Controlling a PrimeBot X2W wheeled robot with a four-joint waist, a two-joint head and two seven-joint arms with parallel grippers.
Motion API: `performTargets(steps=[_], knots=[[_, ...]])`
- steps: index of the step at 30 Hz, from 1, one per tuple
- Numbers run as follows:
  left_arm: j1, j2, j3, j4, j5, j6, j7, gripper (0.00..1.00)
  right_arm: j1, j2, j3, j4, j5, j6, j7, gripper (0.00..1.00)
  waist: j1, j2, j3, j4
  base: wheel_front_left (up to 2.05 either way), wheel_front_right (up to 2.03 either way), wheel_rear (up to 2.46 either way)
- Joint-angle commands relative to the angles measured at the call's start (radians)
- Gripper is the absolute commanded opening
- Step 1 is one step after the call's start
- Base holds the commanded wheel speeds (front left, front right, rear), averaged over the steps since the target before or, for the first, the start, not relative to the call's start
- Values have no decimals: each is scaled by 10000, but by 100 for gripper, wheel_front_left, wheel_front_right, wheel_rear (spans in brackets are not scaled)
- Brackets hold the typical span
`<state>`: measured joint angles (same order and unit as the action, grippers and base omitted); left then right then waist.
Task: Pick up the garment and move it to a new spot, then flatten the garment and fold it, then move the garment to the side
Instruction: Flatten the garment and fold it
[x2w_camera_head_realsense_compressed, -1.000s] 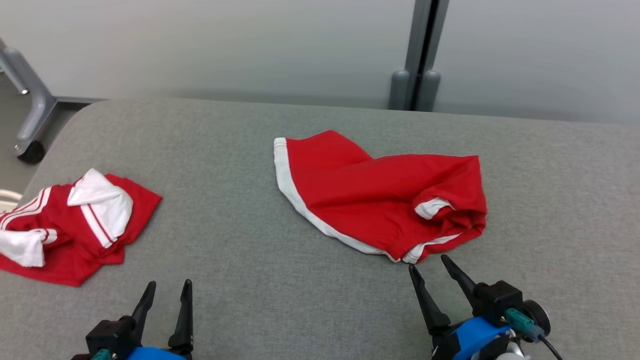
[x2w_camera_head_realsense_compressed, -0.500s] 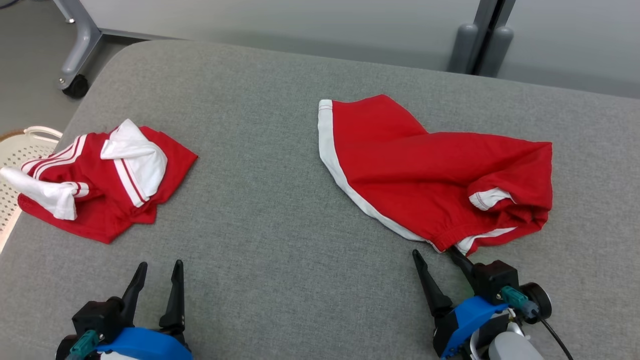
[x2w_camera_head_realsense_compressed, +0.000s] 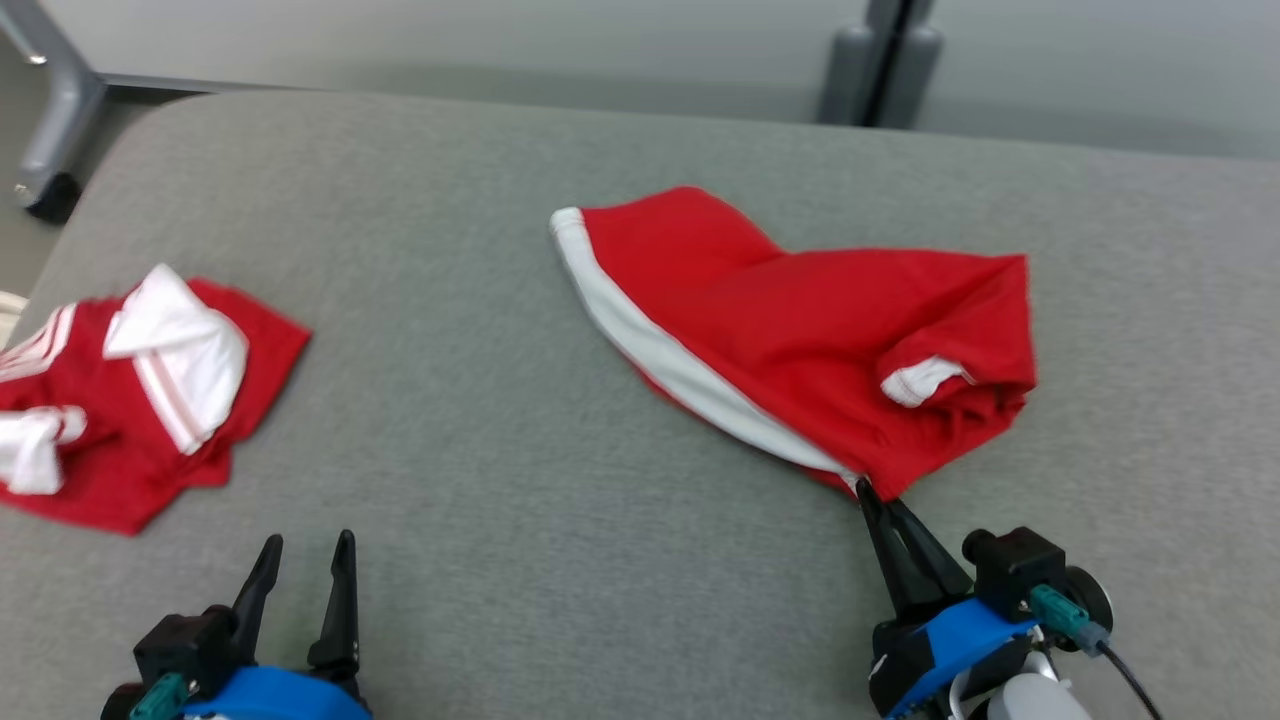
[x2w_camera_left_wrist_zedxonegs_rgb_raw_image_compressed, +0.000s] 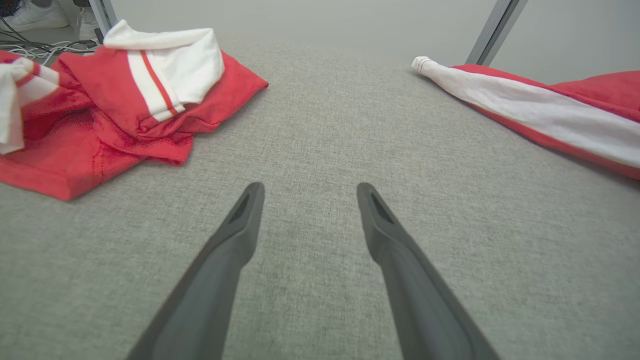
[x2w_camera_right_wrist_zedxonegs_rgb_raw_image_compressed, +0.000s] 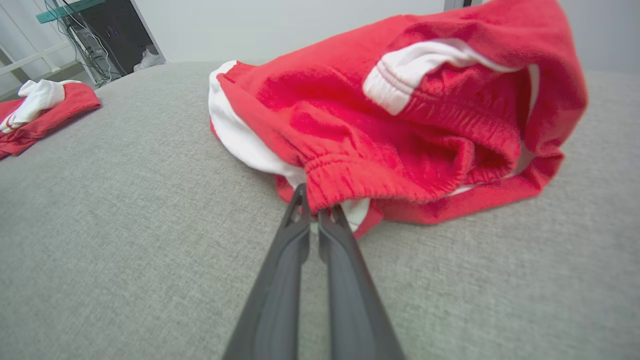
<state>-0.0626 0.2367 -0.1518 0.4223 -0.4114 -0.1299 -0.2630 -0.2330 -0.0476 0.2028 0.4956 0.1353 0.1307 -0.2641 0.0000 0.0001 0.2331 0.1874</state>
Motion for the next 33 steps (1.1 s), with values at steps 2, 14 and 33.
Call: performTargets(steps=[2, 14, 33], knots=[[124, -82, -33, -98, 134, -15, -27, 100, 628, -54, -174, -470, 22, 1, -3, 0, 0, -1, -477, -871, 0, 0, 0], [95, -231, -537, -436, 367, -16, -27, 100, 1745, -47, -1061, -709, -236, 1, -5, 0, 0, -1, -620, -2734, 0, 0, 0], [-763, 616, -2585, -1092, -326, -16, -27, 100, 985, -47, -2400, -1522, -952, 1, -5, 100, 0, -1, 177, -2951, 0, 0, 0]])
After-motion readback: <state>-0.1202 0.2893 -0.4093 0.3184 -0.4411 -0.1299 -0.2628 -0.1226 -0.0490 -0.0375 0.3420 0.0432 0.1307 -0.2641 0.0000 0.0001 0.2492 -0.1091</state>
